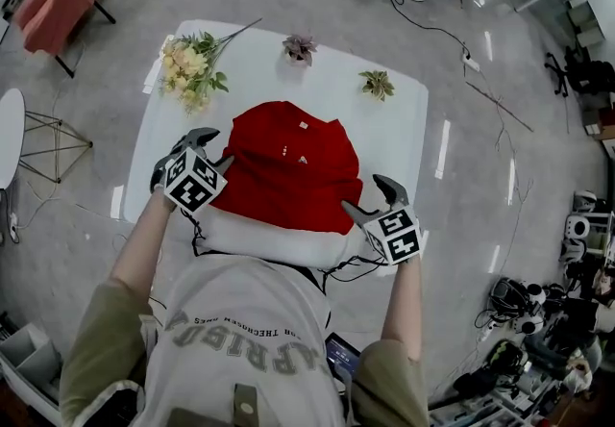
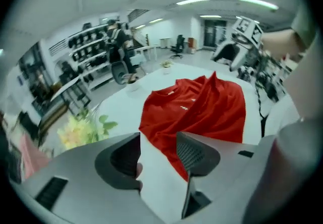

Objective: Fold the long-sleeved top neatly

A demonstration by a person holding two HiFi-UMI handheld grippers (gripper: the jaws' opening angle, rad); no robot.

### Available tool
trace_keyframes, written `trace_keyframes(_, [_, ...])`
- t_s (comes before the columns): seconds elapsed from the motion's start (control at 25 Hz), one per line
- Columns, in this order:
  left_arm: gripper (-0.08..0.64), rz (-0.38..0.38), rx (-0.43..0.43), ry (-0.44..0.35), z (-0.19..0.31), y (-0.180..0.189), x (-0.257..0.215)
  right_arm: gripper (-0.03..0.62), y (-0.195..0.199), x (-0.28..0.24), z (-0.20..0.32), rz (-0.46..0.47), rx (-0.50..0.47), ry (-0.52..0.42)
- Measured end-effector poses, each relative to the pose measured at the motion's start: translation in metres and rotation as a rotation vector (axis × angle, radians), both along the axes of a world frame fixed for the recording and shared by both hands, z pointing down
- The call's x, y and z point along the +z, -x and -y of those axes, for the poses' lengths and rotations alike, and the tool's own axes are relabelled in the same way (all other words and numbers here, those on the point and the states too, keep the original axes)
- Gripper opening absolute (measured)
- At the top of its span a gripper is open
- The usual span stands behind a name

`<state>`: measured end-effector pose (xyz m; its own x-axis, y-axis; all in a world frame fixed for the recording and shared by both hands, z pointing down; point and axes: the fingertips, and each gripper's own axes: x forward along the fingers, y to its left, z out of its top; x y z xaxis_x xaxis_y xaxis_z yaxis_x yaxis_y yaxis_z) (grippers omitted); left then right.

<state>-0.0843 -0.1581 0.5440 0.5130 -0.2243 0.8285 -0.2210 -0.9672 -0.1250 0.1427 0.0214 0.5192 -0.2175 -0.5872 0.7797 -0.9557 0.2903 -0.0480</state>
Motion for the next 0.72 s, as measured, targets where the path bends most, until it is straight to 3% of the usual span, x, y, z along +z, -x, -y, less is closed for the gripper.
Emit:
trace_keyframes(0.04, [0.224,0.023,0.101,-0.016,-0.009,-0.007,0.002,0.368,0.005,0.002,0.0,-0.072,-0.079,0.002])
trace_keyframes(0.12, [0.224,0.083,0.256,-0.02,-0.025,-0.019,0.014,0.362,0.015,0.015,0.002,-0.132,-0.183,0.045])
trace_keyframes(0.24, [0.222,0.196,0.373,-0.057,-0.031,-0.024,0.035,0.339,0.013,0.041,0.005,-0.148,-0.224,0.141])
trace_keyframes(0.32, [0.198,0.251,0.409,-0.122,-0.024,-0.023,0.044,0.224,0.002,0.05,0.005,-0.174,-0.211,0.188])
trace_keyframes(0.4, [0.138,0.249,0.408,-0.162,-0.016,-0.022,0.045,0.109,-0.006,0.05,0.006,-0.192,-0.199,0.197])
trace_keyframes(0.44, [0.074,0.221,0.383,-0.163,-0.012,-0.023,0.041,0.066,-0.009,0.047,0.006,-0.19,-0.193,0.194])
trace_keyframes(0.52, [0.035,0.152,0.317,-0.122,-0.008,-0.023,0.035,0.049,-0.012,0.042,0.007,-0.166,-0.179,0.189])
trace_keyframes(0.72, [0.029,0.056,0.189,-0.011,0.002,-0.019,0.027,0.037,-0.018,0.039,0.015,-0.133,-0.15,0.181])
